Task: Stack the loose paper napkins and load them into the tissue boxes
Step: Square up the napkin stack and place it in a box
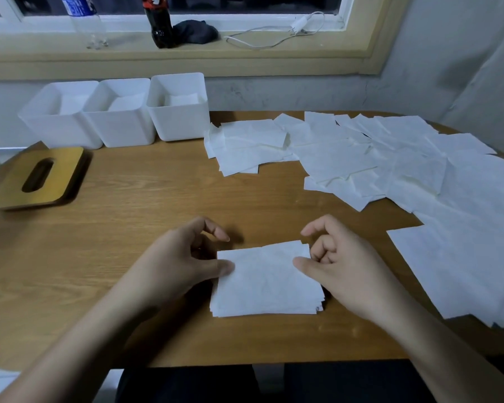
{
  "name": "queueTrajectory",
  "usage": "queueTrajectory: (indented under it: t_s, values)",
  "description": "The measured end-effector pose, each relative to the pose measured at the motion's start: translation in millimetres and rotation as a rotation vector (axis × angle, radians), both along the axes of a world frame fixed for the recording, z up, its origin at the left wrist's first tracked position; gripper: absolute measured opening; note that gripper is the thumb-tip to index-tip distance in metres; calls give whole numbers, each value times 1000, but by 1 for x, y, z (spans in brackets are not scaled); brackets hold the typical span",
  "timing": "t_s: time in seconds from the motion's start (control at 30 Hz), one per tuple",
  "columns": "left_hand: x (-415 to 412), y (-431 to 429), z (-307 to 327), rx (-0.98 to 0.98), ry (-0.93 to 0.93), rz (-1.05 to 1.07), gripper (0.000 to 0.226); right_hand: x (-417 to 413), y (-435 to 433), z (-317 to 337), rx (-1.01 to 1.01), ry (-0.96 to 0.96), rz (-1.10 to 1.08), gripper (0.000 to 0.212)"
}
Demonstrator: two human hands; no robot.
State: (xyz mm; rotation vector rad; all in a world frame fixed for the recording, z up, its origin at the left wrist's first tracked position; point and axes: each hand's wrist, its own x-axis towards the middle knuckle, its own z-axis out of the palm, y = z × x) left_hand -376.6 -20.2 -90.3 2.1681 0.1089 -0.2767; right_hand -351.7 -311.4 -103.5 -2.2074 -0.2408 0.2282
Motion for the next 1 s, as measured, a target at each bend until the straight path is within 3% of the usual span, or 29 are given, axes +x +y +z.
queueTrajectory:
  t_s: [0.2,0.3,0.4,0.5,0.73,1.0]
  values:
    - [0,1,3,126,-17,-3,35,-7,-4,0,-118,-38,-51,43]
    - [4,9,6,182,-8,-28,32,-9,-12,3,-155,-21,-67,37]
    - [9,13,9,218,-1,-100,45,-11,-16,5,-152,-26,-75,27]
    - [17,6,12,300,-1,-210,54,-11,-14,7,-167,0,-59,31]
    - [32,-10,21,469,56,-346,39,-10,-11,11,-218,37,-6,41]
    - [36,-15,26,454,72,-352,30,-5,-11,12,-244,40,22,37]
